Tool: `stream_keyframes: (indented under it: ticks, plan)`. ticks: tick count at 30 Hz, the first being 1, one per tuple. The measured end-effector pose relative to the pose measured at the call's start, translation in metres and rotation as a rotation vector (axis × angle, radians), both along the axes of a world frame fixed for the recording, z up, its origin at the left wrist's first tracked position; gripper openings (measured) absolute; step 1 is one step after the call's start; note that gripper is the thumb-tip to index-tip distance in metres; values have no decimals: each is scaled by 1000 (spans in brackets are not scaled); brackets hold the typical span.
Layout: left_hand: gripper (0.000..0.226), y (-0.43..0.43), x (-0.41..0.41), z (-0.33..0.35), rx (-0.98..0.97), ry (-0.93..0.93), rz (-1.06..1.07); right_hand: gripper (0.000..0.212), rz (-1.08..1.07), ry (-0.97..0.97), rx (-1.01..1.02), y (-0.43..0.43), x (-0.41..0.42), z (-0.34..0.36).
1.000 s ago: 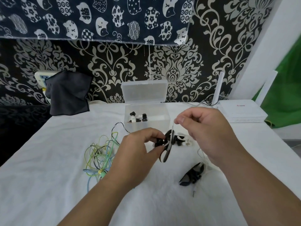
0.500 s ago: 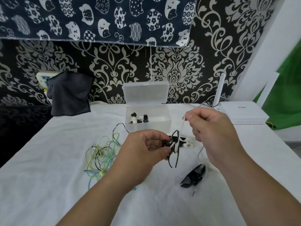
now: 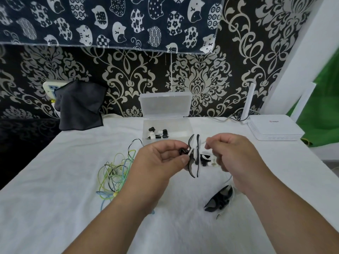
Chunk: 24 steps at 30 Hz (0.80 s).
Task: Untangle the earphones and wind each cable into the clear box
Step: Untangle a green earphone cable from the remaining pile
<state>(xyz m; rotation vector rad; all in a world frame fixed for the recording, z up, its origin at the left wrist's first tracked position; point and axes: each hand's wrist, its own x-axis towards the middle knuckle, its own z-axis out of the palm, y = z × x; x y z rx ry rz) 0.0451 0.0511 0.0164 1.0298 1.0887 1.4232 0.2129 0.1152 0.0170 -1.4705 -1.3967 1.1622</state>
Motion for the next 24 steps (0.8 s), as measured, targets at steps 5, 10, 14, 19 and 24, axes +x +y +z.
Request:
stream_keyframes:
  ticks: [5, 10, 14, 19, 24]
  plan:
    - [21, 5, -5, -6, 1, -18, 184, 35, 514, -198, -173, -18, -9, -1]
    - [18, 6, -11, -14, -49, 16, 277, 33, 729, -143, -196, -24, -11, 5]
    - [21, 7, -11, -16, -46, 162, 314, 23, 759, -216, -144, -26, -10, 8]
    - [24, 0, -6, -11, 121, 795, 348, 25, 681, -184, -110, -24, -6, 16]
    - [18, 3, -7, -23, 229, 1195, 290, 33, 512, -375, -2, -24, -7, 16]
